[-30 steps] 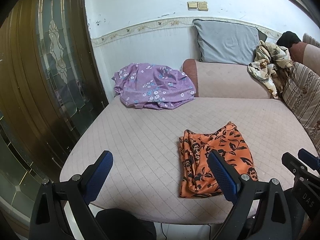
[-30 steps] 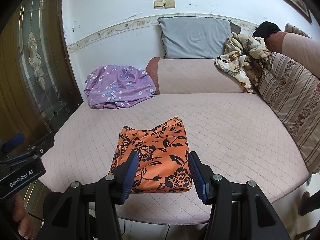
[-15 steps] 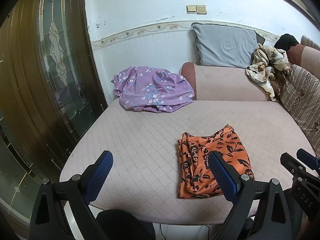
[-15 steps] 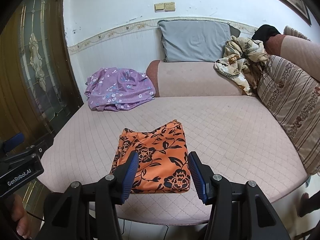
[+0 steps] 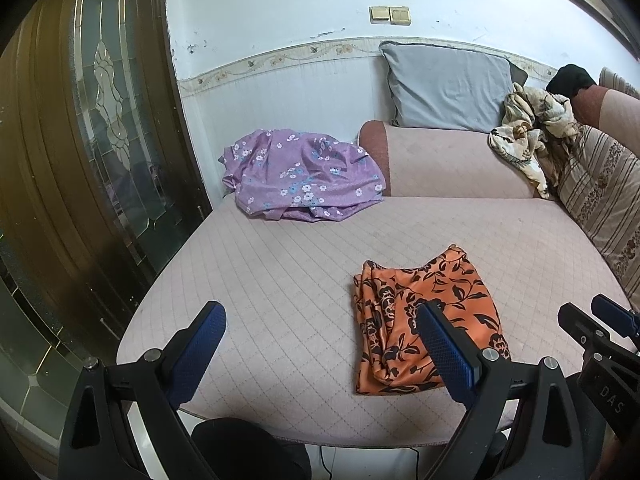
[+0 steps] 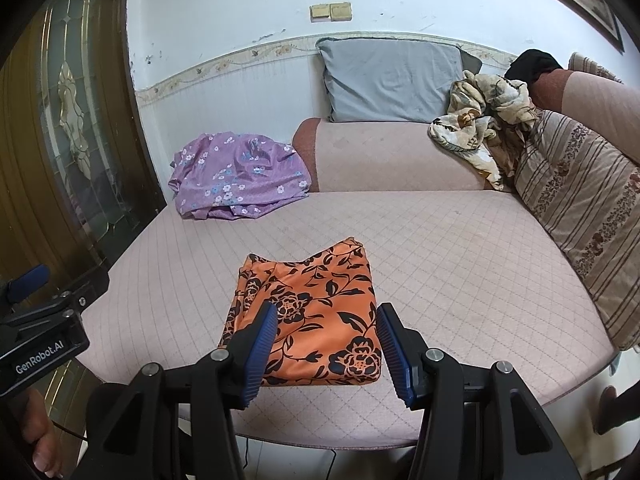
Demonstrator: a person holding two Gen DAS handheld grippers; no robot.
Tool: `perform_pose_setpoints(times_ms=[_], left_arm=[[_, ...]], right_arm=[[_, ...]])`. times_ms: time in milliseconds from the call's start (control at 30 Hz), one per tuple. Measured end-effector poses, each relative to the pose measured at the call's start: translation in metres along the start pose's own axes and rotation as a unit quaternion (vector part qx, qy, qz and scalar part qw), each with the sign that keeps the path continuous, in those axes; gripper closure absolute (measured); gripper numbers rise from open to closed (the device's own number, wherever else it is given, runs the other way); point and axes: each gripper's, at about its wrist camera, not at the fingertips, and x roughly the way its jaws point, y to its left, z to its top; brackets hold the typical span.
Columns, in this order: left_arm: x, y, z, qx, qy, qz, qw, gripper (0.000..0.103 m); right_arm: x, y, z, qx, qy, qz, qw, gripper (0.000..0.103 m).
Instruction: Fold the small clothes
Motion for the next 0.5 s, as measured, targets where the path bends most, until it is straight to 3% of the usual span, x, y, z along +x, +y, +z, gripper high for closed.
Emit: perform_pose_setpoints(times_ms=[500], left_arm=[[0.0096,0.0038,-0.0062,-0.001,0.01,-0.003,0.9999,0.007]], right_arm=[[0.008,0.0051,-0.0026,-0.004,0.007,0.0,1.0,0.048]])
